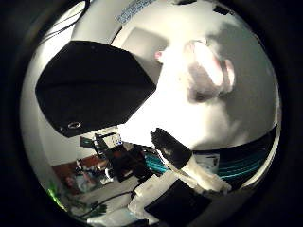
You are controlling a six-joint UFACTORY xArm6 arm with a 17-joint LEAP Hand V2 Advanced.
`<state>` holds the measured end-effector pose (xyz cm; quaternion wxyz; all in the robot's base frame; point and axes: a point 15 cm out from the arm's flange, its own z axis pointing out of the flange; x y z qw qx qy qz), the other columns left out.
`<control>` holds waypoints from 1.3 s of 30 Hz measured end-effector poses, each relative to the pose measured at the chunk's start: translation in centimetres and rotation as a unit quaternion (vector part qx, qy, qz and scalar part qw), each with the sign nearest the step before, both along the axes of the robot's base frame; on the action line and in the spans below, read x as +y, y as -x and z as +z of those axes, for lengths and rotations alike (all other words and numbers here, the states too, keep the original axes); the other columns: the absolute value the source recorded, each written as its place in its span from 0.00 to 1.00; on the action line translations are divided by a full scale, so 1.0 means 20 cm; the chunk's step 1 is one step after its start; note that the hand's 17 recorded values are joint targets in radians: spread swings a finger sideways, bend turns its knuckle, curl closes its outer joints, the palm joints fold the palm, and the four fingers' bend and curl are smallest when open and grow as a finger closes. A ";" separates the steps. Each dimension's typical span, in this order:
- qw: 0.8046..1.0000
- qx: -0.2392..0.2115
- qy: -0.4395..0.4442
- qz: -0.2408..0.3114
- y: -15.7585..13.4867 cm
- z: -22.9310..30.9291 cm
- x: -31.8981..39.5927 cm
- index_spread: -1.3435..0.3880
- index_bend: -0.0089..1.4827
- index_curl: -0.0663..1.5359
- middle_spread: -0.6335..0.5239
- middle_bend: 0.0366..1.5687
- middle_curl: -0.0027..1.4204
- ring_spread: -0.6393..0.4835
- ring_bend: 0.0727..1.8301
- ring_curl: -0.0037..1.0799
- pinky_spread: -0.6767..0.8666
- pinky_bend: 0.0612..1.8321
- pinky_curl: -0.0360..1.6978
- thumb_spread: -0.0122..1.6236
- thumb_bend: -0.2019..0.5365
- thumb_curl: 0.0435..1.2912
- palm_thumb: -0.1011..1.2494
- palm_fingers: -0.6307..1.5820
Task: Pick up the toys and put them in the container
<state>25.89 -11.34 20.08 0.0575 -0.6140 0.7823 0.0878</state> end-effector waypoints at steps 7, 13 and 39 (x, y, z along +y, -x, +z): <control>1.000 0.014 -0.004 0.000 -0.05 -0.11 -0.01 0.60 0.11 0.21 0.62 0.14 0.23 0.76 0.17 0.22 0.76 0.27 0.16 0.71 0.25 0.22 0.48 0.37; 0.999 0.032 -0.011 0.009 -0.07 -0.19 0.05 0.60 0.11 0.21 0.62 0.13 0.23 0.76 0.16 0.21 0.76 0.27 0.16 0.71 0.25 0.23 0.48 0.37; 0.996 0.041 0.036 0.066 -0.10 -0.19 0.09 0.56 0.62 0.55 0.35 0.75 0.56 0.34 0.70 0.59 0.26 0.69 0.37 0.63 0.31 0.37 0.84 0.81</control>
